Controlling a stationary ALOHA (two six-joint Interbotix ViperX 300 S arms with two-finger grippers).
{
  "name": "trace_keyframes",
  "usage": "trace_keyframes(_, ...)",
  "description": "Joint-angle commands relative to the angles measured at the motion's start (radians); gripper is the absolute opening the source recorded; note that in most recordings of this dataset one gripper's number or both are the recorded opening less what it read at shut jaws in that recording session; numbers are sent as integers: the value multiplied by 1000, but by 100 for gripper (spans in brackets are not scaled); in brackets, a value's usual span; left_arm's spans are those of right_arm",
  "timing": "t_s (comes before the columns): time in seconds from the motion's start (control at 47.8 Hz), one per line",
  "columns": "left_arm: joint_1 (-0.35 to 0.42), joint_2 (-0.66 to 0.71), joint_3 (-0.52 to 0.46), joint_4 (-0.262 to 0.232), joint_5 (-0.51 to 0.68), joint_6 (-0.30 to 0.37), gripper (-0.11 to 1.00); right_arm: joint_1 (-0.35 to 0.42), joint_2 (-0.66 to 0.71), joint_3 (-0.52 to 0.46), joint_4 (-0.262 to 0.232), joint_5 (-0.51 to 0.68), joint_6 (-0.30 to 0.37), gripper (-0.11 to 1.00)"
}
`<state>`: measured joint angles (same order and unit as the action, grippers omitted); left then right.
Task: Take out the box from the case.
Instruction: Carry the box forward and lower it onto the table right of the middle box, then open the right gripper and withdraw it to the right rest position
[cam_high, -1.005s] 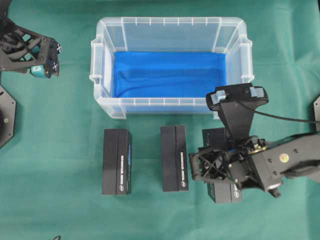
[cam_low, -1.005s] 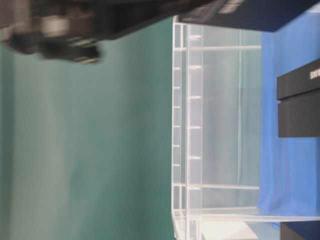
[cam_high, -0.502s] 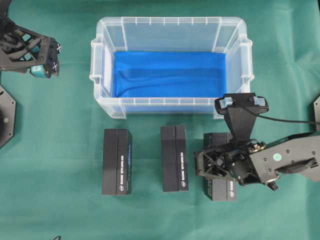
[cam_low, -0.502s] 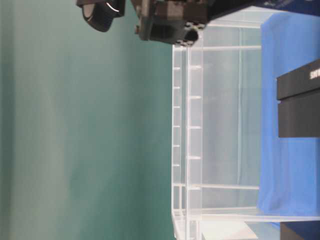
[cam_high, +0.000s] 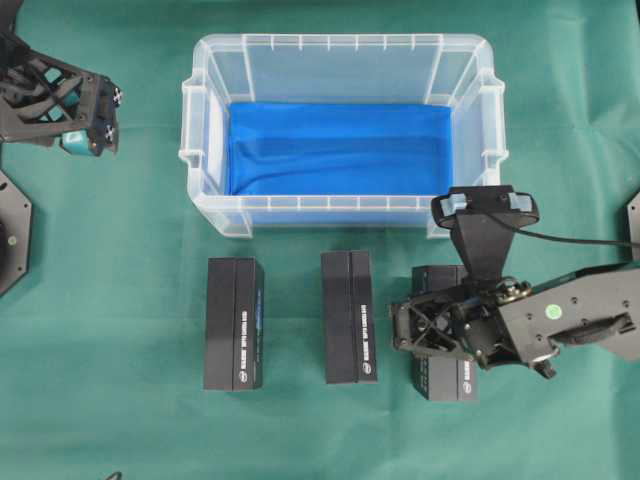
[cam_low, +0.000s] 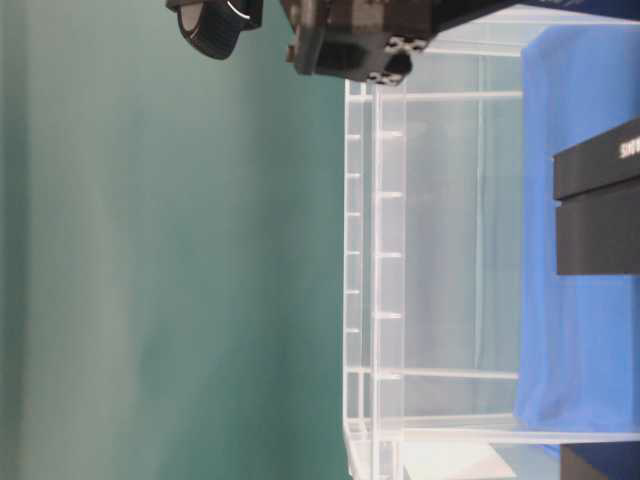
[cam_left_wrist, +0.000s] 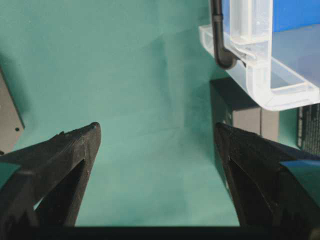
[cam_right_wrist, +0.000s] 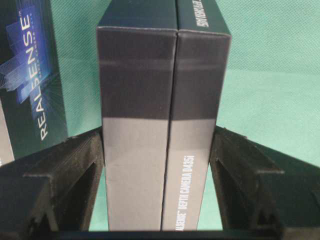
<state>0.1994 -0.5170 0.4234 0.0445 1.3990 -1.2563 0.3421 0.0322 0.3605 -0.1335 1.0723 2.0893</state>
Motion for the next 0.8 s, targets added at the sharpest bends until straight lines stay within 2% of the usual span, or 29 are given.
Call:
trace_keyframes(0.0,-3,-8,-14,2,-3,2,93,2,-21,-11,2,-2,-3,66)
trace_keyframes(0.126,-3,-9,-12,2,-3,2,93,2,-23,-11,2,-2,-9,86)
trace_keyframes(0.209,-3,-9,-12,2,-3,3,93,2,-25,-12,2,2,-9,93)
trace_keyframes(0.607,-3,-11,-12,2,-3,3,93,-2,-61,-28,-2,8,-11,92)
trace_keyframes(0.775,-3,-11,-12,2,-3,3,93,-5,-133,-69,-8,81,-9,92)
